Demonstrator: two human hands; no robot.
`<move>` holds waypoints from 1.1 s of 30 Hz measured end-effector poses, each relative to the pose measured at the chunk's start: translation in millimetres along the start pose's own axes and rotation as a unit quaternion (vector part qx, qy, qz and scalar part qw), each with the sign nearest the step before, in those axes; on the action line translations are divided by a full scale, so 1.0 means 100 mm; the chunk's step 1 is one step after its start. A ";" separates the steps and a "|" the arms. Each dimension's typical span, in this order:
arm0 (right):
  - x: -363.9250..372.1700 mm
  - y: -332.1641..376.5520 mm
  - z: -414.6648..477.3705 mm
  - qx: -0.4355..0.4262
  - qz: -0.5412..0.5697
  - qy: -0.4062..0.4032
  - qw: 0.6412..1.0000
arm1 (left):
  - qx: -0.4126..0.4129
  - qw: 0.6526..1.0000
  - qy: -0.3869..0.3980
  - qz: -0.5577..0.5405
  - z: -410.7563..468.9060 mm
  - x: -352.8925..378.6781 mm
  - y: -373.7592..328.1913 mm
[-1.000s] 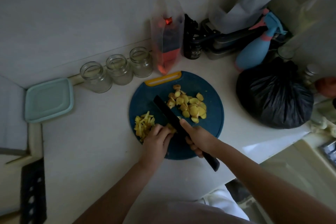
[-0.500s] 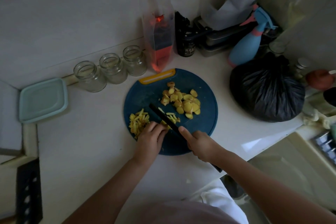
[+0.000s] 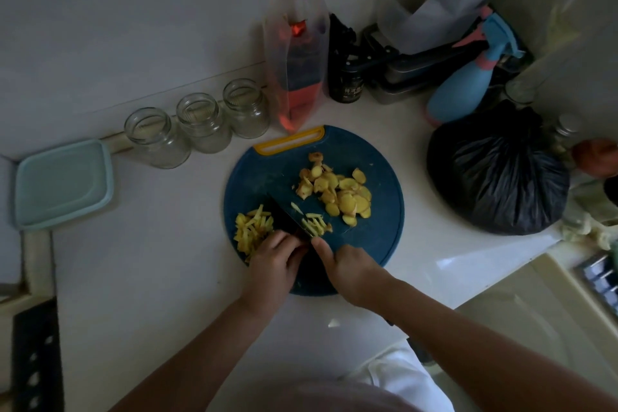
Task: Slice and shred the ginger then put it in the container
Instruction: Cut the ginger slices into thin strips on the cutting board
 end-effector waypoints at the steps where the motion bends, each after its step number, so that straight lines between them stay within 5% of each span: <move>1: 0.01 0.03 0.05 -0.004 -0.001 0.000 1.000 | -0.003 1.000 0.001 0.003 0.00 0.01 0.00; 6: -0.01 0.19 0.27 -0.002 0.099 -0.006 0.995 | -0.004 1.000 0.007 -0.010 0.03 -0.01 0.00; 11: -0.07 -0.02 0.17 0.089 0.236 0.031 0.967 | 0.015 0.999 0.005 -0.030 0.06 -0.04 0.02; 33: -0.10 -0.24 -0.05 0.055 0.187 0.075 0.978 | 0.038 0.999 -0.008 -0.018 0.03 -0.03 0.02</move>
Point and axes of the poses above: each hand's wrist, its own z-axis towards the middle knuckle, its own x-axis out of the palm, y = z × x, the point moved 5 cm from there along z, towards the middle knuckle, and after that the axes turned 10 degrees about z, right-handed, at the moved point
